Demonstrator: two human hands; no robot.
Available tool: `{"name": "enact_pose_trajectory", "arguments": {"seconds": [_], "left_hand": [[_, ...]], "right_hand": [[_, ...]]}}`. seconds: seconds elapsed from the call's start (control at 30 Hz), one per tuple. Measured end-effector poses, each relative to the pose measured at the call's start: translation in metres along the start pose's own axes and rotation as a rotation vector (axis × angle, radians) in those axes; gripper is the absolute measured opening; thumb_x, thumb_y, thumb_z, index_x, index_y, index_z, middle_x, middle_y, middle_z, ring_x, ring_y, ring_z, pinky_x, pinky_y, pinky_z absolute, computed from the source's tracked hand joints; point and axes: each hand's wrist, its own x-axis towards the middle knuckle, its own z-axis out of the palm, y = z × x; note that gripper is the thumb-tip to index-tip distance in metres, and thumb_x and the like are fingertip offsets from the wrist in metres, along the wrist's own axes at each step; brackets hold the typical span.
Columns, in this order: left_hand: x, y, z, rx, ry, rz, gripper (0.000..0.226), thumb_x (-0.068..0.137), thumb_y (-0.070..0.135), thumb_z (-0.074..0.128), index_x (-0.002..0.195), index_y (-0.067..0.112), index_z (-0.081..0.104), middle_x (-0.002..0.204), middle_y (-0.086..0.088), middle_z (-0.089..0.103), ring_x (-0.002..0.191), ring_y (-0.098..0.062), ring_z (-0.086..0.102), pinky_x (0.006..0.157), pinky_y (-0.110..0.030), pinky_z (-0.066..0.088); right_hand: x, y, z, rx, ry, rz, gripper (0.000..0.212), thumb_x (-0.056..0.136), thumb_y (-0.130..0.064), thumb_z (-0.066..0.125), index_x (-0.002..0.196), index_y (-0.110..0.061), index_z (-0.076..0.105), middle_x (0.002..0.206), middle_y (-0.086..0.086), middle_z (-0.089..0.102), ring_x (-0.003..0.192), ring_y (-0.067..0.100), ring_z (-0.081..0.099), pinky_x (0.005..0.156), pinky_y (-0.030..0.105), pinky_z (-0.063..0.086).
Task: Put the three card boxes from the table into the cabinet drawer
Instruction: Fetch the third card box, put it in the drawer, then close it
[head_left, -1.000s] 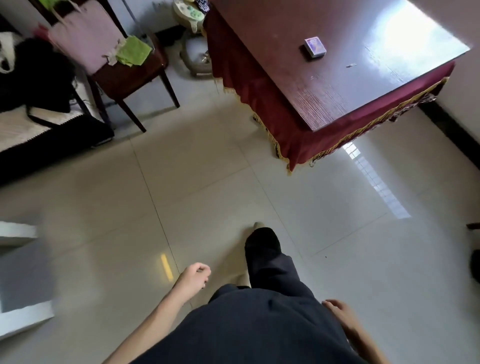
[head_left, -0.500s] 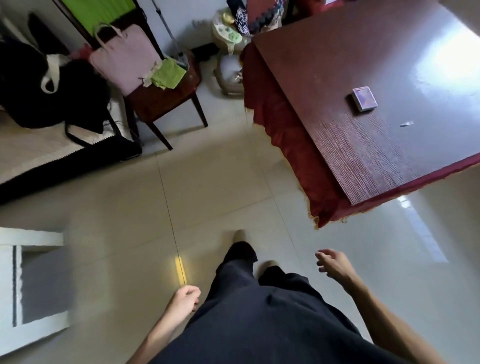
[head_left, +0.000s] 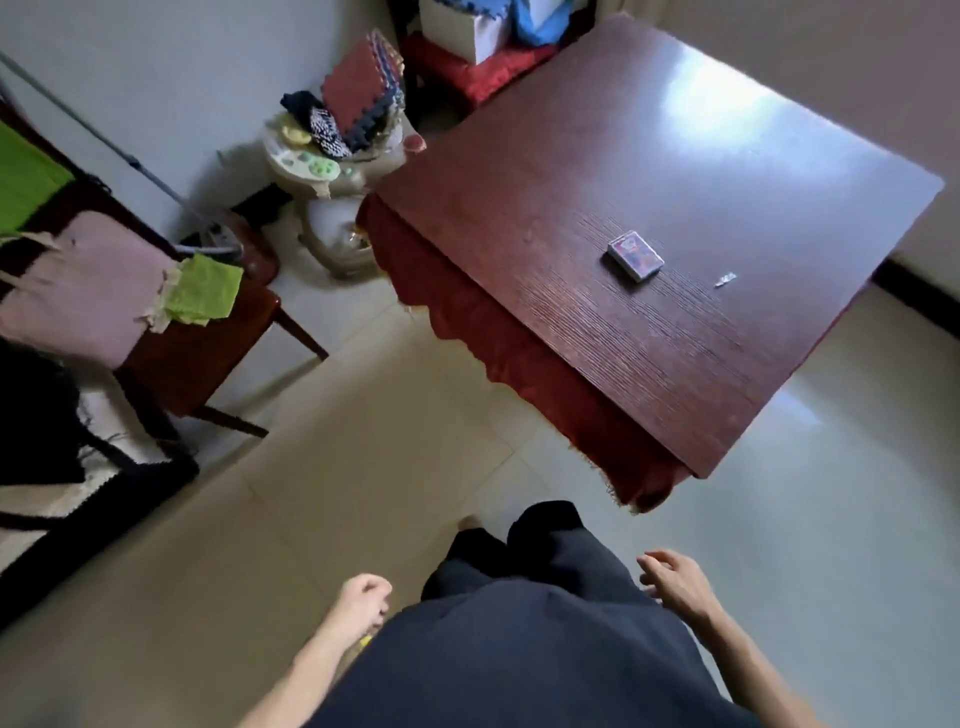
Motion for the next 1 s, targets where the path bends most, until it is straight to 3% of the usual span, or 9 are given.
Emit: {"name": "enact_pose_trajectory", "arguments": {"seconds": [0.1, 0.23, 0.3, 0.4, 0.53, 0.63, 0.8, 0.9, 1.0], "left_hand": [[0.029, 0.069, -0.024, 0.052, -0.036, 0.098, 0.015, 0.093, 0.014, 0.052, 0.094, 0.006, 0.066, 0.072, -0.007, 0.062, 0.053, -0.017, 0.050, 0.053, -0.024, 0.040], [0.059, 0.161, -0.039, 0.114, -0.063, 0.245, 0.016, 0.094, 0.016, 0.054, 0.098, 0.008, 0.066, 0.086, -0.009, 0.067, 0.071, -0.020, 0.059, 0.072, -0.030, 0.050], [0.067, 0.200, -0.041, 0.116, -0.078, 0.295, 0.016, 0.095, 0.014, 0.053, 0.102, 0.005, 0.065, 0.090, -0.008, 0.065, 0.077, -0.018, 0.060, 0.065, -0.022, 0.051], [0.077, 0.241, -0.043, 0.176, -0.103, 0.328, 0.015, 0.096, 0.015, 0.052, 0.103, 0.008, 0.064, 0.092, -0.006, 0.065, 0.072, -0.012, 0.061, 0.047, -0.010, 0.044], [0.090, 0.276, -0.054, 0.271, -0.132, 0.315, 0.012, 0.095, 0.020, 0.053, 0.100, 0.017, 0.064, 0.093, -0.003, 0.068, 0.068, -0.008, 0.061, 0.046, -0.010, 0.042], [0.105, 0.296, -0.063, 0.327, -0.150, 0.309, 0.013, 0.095, 0.018, 0.054, 0.103, 0.014, 0.063, 0.091, -0.004, 0.066, 0.066, -0.009, 0.059, 0.047, -0.012, 0.041], [0.132, 0.317, -0.080, 0.433, -0.181, 0.290, 0.013, 0.095, 0.014, 0.054, 0.101, 0.008, 0.063, 0.083, -0.006, 0.063, 0.060, -0.011, 0.053, 0.042, -0.010, 0.039], [0.151, 0.340, -0.087, 0.489, -0.225, 0.286, 0.012, 0.095, 0.014, 0.054, 0.099, 0.009, 0.064, 0.077, -0.006, 0.063, 0.059, -0.014, 0.051, 0.053, -0.018, 0.042], [0.167, 0.369, -0.088, 0.547, -0.267, 0.321, 0.011, 0.094, 0.014, 0.055, 0.097, 0.009, 0.065, 0.073, -0.006, 0.063, 0.059, -0.018, 0.051, 0.061, -0.026, 0.042]], "right_hand": [[-0.007, 0.016, 0.011, 0.078, 0.038, 0.085, 0.016, 0.097, -0.022, 0.060, 0.094, -0.012, 0.073, 0.091, 0.009, 0.076, 0.074, 0.016, 0.068, 0.073, 0.031, 0.050], [-0.001, 0.027, 0.028, 0.163, 0.046, 0.203, 0.021, 0.096, -0.015, 0.060, 0.084, -0.006, 0.074, 0.091, 0.010, 0.074, 0.085, 0.027, 0.066, 0.085, 0.038, 0.050], [0.011, 0.020, 0.032, 0.200, 0.053, 0.241, 0.021, 0.096, -0.013, 0.059, 0.091, -0.002, 0.076, 0.090, 0.011, 0.074, 0.086, 0.029, 0.067, 0.083, 0.038, 0.050], [0.033, -0.005, 0.028, 0.280, 0.060, 0.296, 0.017, 0.096, -0.012, 0.058, 0.091, -0.003, 0.071, 0.072, 0.010, 0.068, 0.058, 0.024, 0.056, 0.061, 0.031, 0.043], [0.064, -0.052, 0.019, 0.399, 0.112, 0.299, 0.015, 0.097, -0.015, 0.057, 0.101, -0.008, 0.070, 0.068, 0.007, 0.063, 0.047, 0.016, 0.049, 0.048, 0.022, 0.034], [0.089, -0.090, 0.011, 0.502, 0.114, 0.244, 0.016, 0.096, -0.014, 0.059, 0.099, -0.002, 0.070, 0.067, 0.005, 0.059, 0.050, 0.017, 0.049, 0.050, 0.023, 0.034], [0.097, -0.144, 0.006, 0.598, 0.180, 0.155, 0.010, 0.096, -0.018, 0.064, 0.092, -0.014, 0.072, 0.078, 0.006, 0.070, 0.061, 0.015, 0.061, 0.051, 0.015, 0.044], [0.097, -0.169, 0.003, 0.623, 0.201, 0.151, 0.010, 0.095, -0.022, 0.065, 0.089, -0.022, 0.073, 0.086, 0.003, 0.075, 0.078, 0.016, 0.070, 0.064, 0.022, 0.050], [0.093, -0.196, -0.004, 0.626, 0.248, 0.155, 0.008, 0.093, -0.028, 0.066, 0.091, -0.026, 0.074, 0.091, -0.001, 0.077, 0.082, 0.010, 0.075, 0.065, 0.019, 0.053]]}}
